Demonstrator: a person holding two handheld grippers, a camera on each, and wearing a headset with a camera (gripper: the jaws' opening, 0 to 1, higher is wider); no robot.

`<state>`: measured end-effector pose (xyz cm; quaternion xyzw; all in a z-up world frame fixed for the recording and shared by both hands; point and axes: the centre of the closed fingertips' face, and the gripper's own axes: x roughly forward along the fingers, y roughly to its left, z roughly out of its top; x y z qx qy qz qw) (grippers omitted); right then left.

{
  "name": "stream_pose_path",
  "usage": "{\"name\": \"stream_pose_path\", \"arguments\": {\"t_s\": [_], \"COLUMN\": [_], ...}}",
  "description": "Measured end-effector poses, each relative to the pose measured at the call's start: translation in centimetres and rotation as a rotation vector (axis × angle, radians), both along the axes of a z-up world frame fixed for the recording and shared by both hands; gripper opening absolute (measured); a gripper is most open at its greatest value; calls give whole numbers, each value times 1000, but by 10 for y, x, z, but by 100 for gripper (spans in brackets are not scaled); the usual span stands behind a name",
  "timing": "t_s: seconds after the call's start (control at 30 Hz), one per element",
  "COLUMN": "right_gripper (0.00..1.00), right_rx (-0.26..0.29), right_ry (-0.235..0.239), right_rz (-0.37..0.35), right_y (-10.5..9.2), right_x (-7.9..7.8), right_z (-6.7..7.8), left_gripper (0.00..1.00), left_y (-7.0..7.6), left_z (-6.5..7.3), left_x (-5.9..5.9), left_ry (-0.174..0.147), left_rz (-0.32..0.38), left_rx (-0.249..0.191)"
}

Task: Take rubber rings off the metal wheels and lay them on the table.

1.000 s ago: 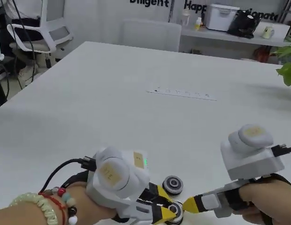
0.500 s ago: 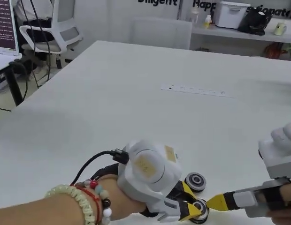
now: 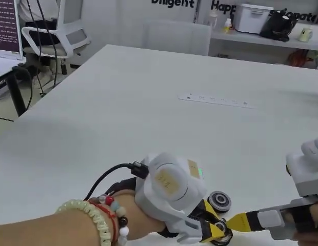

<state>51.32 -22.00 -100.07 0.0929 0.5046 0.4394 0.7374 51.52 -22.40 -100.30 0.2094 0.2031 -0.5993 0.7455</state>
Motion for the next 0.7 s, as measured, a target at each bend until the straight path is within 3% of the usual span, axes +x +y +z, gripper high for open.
{"name": "stream_pose_path", "arguments": {"t_s": [0.1,0.17,0.2,0.23,0.27,0.3,0.37,0.7], "right_gripper": [0,0,0,0,0,0,0,0], "right_rx": [13,55,180,254,92,74,123,21], "right_ry": [9,25,35,66,31,-80,18,19], "right_rz": [-4,3,-6,-50,-15,20,-18,-41], "right_y": [2,7,22,28,13,14,16,5], "right_x": [0,-3,-2,1,1,9,4,10], "right_z": [2,7,23,36,17,15,18,0], "left_gripper": [13,13,13,13,13,13,13,13], "left_y": [0,0,0,0,1,0,0,0], "left_z": [0,0,0,0,0,0,0,0], "left_x": [0,0,0,0,2,1,1,1], "left_ry": [0,1,1,2,-1,5,2,0], "left_rz": [-1,-1,0,1,12,10,9,10], "left_rx": [0,-2,-2,-2,-2,-4,-4,-3]}}
